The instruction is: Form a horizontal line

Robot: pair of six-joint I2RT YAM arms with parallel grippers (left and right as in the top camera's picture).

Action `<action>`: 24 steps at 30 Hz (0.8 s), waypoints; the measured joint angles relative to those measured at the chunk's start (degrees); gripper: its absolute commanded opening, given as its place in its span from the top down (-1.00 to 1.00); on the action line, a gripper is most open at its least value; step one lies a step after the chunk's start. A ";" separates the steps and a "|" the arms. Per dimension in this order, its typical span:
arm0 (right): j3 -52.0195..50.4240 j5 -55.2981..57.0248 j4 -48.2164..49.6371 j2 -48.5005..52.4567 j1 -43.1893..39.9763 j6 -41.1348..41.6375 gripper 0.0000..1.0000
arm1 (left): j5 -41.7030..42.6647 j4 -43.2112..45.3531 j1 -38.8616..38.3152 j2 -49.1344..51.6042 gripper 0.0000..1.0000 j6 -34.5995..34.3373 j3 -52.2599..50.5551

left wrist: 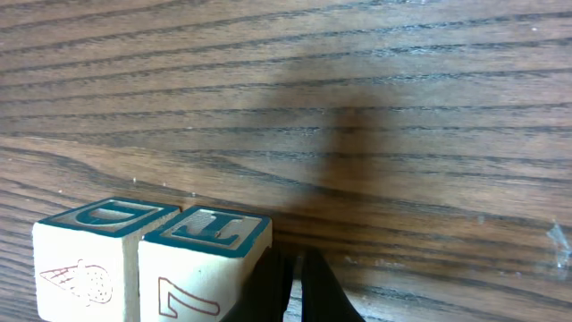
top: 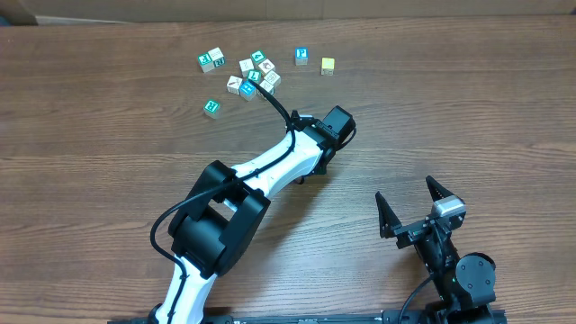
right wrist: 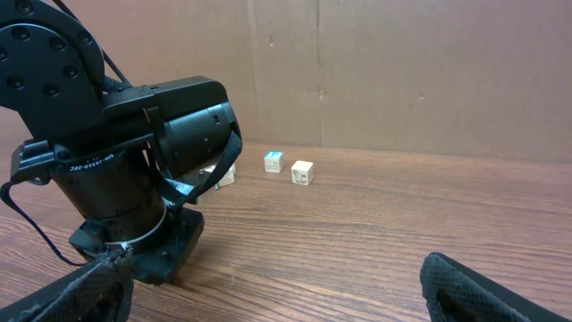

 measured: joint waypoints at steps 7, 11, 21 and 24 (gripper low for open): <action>0.00 0.00 -0.02 0.00 0.00 -0.02 -1.00 | -1.09 -0.42 0.00 0.00 0.90 0.00 -0.20; 0.00 0.00 0.02 0.00 0.00 -0.02 -1.00 | -1.27 -0.42 0.00 0.00 0.87 0.46 -0.22; 0.00 0.00 -0.02 0.02 0.00 -0.02 -1.00 | -2.36 -0.02 0.02 0.00 0.46 1.31 -0.22; 0.00 0.00 -0.02 0.00 0.00 -0.02 -1.00 | -2.34 0.17 0.04 0.00 0.46 1.31 -0.22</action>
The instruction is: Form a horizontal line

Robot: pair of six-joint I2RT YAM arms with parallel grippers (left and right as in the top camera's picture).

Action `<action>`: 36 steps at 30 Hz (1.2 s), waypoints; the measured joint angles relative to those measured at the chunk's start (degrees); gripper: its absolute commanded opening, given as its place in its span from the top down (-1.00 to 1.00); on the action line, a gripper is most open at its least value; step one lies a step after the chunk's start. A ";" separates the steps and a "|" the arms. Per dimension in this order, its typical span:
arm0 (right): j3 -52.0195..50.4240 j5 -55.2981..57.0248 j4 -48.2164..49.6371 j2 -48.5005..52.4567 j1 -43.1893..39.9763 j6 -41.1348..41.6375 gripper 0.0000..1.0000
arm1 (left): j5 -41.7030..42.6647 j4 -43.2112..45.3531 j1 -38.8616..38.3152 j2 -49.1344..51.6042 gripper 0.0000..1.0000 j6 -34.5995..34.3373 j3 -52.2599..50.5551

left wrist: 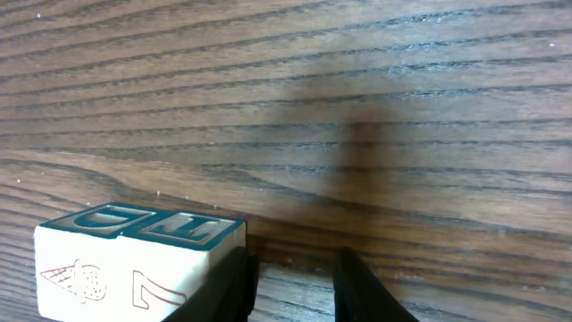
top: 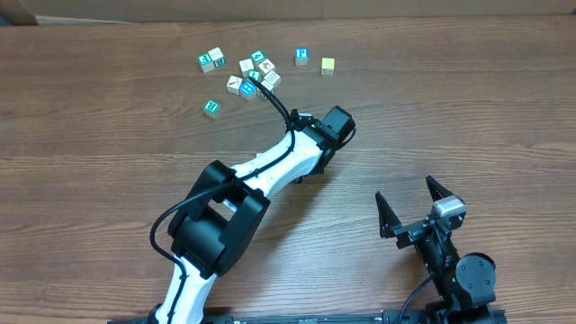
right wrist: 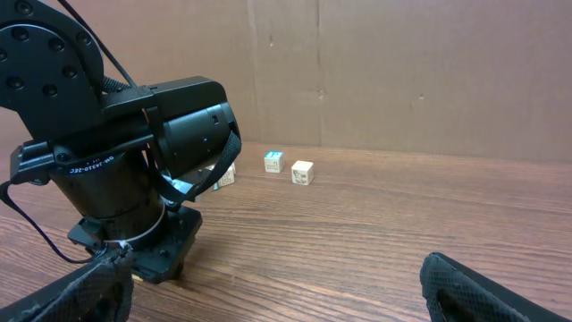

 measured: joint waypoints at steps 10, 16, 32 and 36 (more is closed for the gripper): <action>0.00 -0.02 0.02 0.02 0.02 0.04 -1.00 | 2.36 3.17 0.00 0.00 0.74 0.02 0.00; 0.00 0.02 0.02 0.00 0.00 0.02 -1.00 | 5.11 1.53 0.81 0.00 0.91 1.68 2.97; 0.00 -0.02 0.02 0.00 0.00 0.00 -1.00 | 11.15 -10.01 17.55 -0.17 -0.19 21.27 36.92; 0.00 0.00 0.02 0.02 0.00 0.02 -1.00 | 10.29 -11.76 22.49 -0.09 -0.31 26.58 36.87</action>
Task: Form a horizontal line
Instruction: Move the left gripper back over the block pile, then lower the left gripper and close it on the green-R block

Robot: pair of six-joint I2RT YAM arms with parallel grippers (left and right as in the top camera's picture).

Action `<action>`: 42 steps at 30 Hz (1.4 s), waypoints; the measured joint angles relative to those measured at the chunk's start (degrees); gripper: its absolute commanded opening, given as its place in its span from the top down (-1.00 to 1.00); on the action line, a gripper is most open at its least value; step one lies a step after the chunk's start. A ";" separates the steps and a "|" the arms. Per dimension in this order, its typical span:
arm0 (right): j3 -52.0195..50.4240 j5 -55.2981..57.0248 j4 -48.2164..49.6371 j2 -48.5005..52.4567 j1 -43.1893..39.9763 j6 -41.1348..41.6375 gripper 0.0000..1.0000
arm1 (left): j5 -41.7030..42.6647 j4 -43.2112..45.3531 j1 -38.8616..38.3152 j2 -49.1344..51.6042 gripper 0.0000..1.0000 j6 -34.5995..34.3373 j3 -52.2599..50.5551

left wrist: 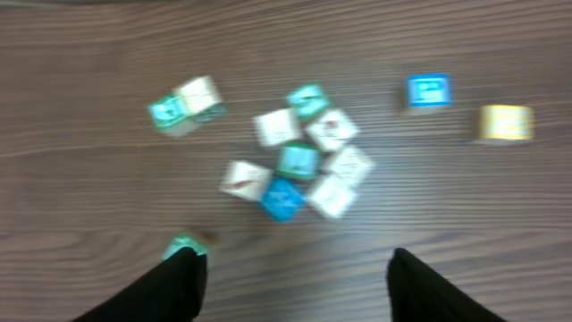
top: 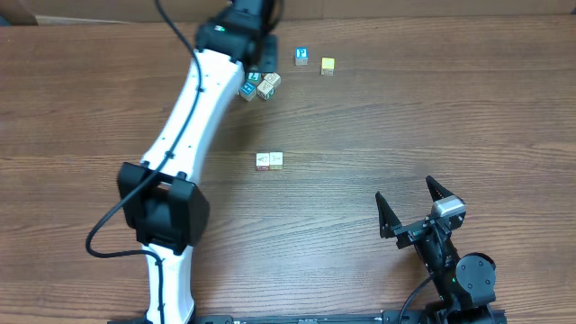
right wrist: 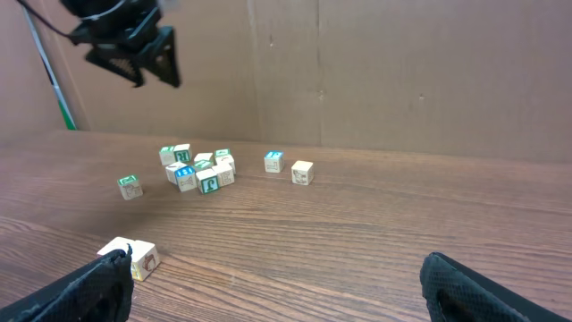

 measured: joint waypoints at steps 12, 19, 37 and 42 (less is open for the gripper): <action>0.00 0.00 0.00 -0.02 0.00 0.00 -1.00 | 4.26 -8.20 13.66 5.14 -0.31 10.97 -0.57; 0.00 0.00 0.00 -0.02 0.00 -0.02 -1.00 | 9.49 -10.60 15.63 12.66 -0.39 16.65 -0.94; 0.00 0.00 0.00 0.00 0.00 -0.02 -1.00 | 11.06 -4.79 14.69 17.57 -0.17 21.42 -1.62; 0.00 0.00 0.00 -0.02 0.00 0.00 -1.00 | 11.23 -3.30 14.25 17.57 0.18 21.62 -1.62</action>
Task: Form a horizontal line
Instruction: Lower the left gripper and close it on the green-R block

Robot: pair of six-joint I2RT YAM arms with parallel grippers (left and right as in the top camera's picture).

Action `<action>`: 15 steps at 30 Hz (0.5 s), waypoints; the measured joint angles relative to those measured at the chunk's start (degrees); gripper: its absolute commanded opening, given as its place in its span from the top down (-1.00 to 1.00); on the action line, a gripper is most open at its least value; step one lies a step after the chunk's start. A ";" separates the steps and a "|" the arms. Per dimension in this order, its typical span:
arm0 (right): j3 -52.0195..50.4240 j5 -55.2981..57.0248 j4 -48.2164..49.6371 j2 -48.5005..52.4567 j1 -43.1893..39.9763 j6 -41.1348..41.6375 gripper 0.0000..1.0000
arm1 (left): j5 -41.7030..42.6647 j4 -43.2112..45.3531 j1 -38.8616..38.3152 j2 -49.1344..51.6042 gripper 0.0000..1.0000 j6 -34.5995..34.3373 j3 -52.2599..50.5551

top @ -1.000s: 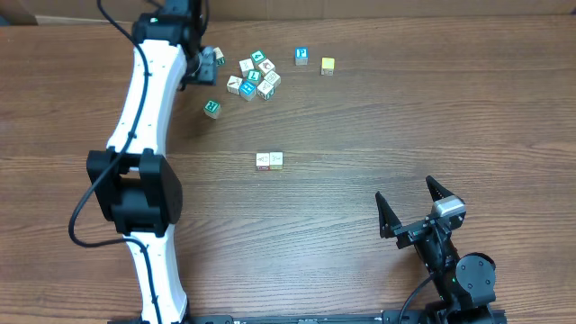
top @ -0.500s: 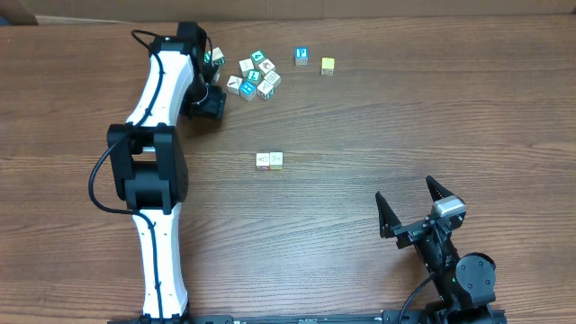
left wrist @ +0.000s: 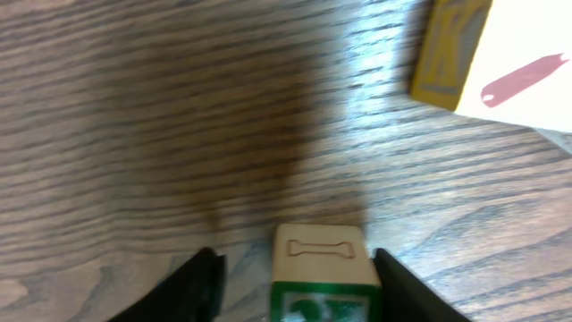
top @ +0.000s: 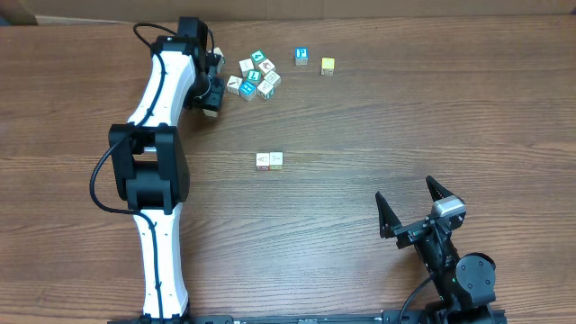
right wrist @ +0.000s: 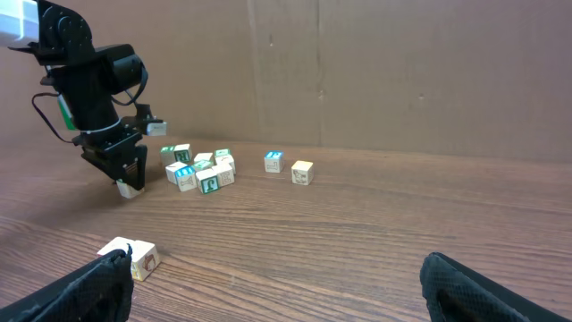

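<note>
Two pale blocks (top: pixel 268 160) sit side by side in a short row at the table's middle, also seen as the pair (right wrist: pixel 130 258). My left gripper (top: pixel 212 99) is down at the far left over a lone green-faced block (left wrist: pixel 322 268) with a bone outline on top. It is open, one finger on each side; the left finger (left wrist: pixel 201 284) stands apart from the block and the right finger (left wrist: pixel 393 288) is close against it. My right gripper (top: pixel 418 214) rests open and empty near the front right.
A cluster of several blocks (top: pixel 255 76) lies just right of the left gripper, one with a yellow K (left wrist: pixel 447 49) close by. A blue block (top: pixel 301 56) and a yellow block (top: pixel 328 66) stand further right. The left arm (top: pixel 153 144) spans the table's left side.
My left gripper was open high over the block cluster at the far edge. Now it is low at the lone green block left of the cluster, fingers on either side. The right arm has not moved.
My left gripper was shut low beside the two blocks at the table's middle. Then it stood open there with the two blocks flush together. Later it was over the far cluster, the pair left in the middle, and now it straddles the lone green block.
</note>
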 measured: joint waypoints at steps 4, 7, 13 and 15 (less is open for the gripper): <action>0.00 -0.02 0.00 0.00 0.00 0.00 -1.00 | 0.63 -0.04 -0.15 0.00 0.30 0.02 0.00; 0.00 0.00 -0.02 0.00 0.00 -0.02 -1.00 | 1.29 -0.39 -0.15 0.00 0.35 0.02 0.00; 0.00 0.00 0.00 0.00 0.00 -0.02 -1.00 | 1.73 -0.55 -0.15 0.00 0.40 -0.02 0.00; 0.00 0.00 0.00 0.00 0.00 -0.02 -1.00 | 1.75 -0.57 -0.15 0.00 0.42 -0.22 0.00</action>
